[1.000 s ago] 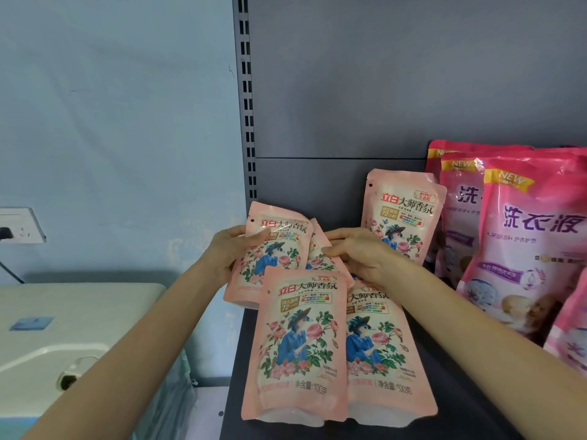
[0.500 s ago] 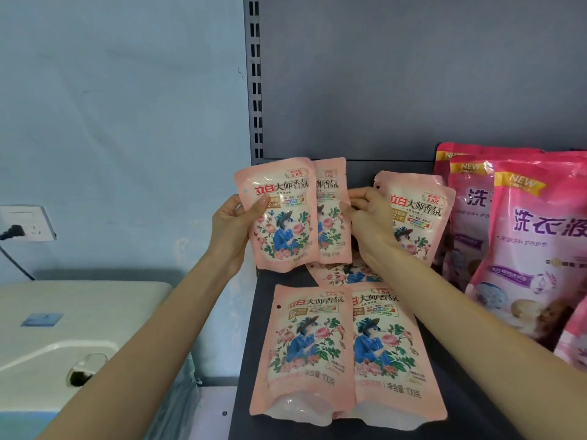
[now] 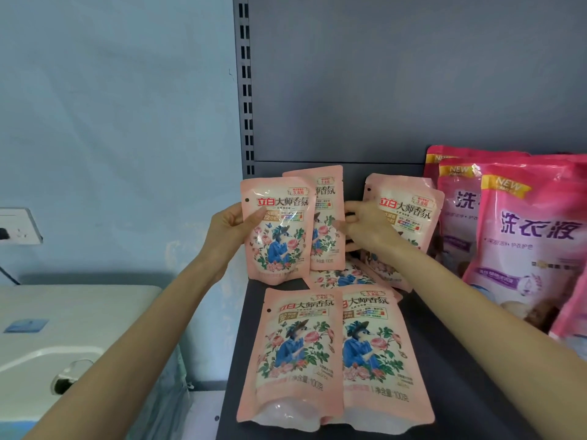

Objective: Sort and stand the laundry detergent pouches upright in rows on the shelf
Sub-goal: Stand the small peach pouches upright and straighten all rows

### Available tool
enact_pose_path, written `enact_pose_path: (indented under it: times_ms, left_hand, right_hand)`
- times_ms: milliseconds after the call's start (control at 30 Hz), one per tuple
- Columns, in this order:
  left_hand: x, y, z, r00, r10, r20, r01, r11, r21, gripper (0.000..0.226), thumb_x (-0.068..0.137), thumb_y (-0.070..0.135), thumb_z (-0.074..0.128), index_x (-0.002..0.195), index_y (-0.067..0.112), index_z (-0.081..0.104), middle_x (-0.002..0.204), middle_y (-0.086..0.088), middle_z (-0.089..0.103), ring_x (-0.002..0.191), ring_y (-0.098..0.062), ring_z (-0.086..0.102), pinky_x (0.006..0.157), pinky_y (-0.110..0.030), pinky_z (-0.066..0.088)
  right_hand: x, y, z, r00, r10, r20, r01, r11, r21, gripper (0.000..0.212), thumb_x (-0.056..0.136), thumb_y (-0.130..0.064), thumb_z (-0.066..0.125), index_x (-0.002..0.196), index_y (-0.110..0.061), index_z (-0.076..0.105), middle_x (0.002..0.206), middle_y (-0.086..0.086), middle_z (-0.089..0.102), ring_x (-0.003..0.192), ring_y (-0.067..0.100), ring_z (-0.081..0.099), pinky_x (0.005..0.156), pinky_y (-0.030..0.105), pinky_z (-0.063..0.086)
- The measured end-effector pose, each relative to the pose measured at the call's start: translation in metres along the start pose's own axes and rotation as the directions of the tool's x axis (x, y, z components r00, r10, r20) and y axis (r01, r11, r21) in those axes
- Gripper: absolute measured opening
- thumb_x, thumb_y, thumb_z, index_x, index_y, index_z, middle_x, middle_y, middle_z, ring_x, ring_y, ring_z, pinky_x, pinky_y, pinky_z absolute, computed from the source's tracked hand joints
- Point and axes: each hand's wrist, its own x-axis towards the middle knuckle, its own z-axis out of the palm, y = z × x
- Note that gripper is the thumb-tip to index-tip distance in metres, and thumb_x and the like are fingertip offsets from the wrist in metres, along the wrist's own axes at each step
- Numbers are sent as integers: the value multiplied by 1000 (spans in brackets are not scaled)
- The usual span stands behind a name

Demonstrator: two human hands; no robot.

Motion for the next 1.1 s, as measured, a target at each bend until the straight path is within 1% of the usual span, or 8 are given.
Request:
enact_pose_path:
  times_ms: [200,300,433,567,667,800,1000,1100]
  left_hand:
    - [-3,8,-5,998,59,31,-61,997,47,16,92,17,54,104,17,64,86,14,73,82,-5,70,63,-18,55]
    - [-5,8,-9,997,74,11,-75,995,61,11,92,16,54,97,18,64,83,15,73,80,-3,69,61,-16,53]
    - [-7,6,-17,997,81,2,-81,993,82,10,91,13,55,93,17,64,82,13,73,79,-3,69,61,-18,54]
    - [-9,5,-21,998,69,11,-69,988,139,8,89,11,58,91,14,65,81,12,74,81,-5,69,64,-19,56]
    - [-9,5,-23,998,55,15,-57,986,158,9,88,12,59,94,11,65,84,10,74,84,-7,70,66,-21,57]
    - [-9,6,-23,999,38,18,-41,983,182,8,88,15,59,93,16,66,84,12,73,84,-6,69,67,-20,57]
    - [-12,10,-24,1000,19,22,-24,972,232,11,91,20,55,96,16,64,86,13,72,79,-2,68,63,-16,55]
    - [-15,12,-24,1000,23,15,-26,951,307,18,93,24,52,103,13,62,97,5,68,86,-8,66,71,-21,54]
  right_hand:
    - [7,4,16,987,-134,-85,134,991,-6,13,90,-4,58,98,-7,68,98,8,71,90,21,67,81,36,55]
    - [11,4,25,991,-117,-66,123,988,98,13,90,-6,57,95,-12,68,96,9,72,88,21,68,78,39,57]
    - [11,9,36,997,-73,5,68,953,295,23,91,3,50,99,-10,68,98,8,71,81,13,68,69,30,59]
    - [8,16,43,993,-25,113,-12,947,321,32,90,8,46,108,-8,67,97,4,70,80,8,68,65,22,58]
    - [8,13,39,989,-20,146,-25,954,300,31,91,6,47,110,-8,66,104,7,70,87,12,69,72,25,58]
    - [7,11,34,986,-2,166,-39,970,241,33,90,8,48,115,-7,63,111,11,68,103,23,65,89,40,53]
    - [-2,12,23,985,-30,170,11,993,115,29,93,-12,54,122,-11,58,117,8,66,106,18,63,94,39,50]
    - [-10,11,18,986,-121,117,132,987,-93,33,95,-21,52,127,-13,55,123,7,63,111,17,60,98,35,47]
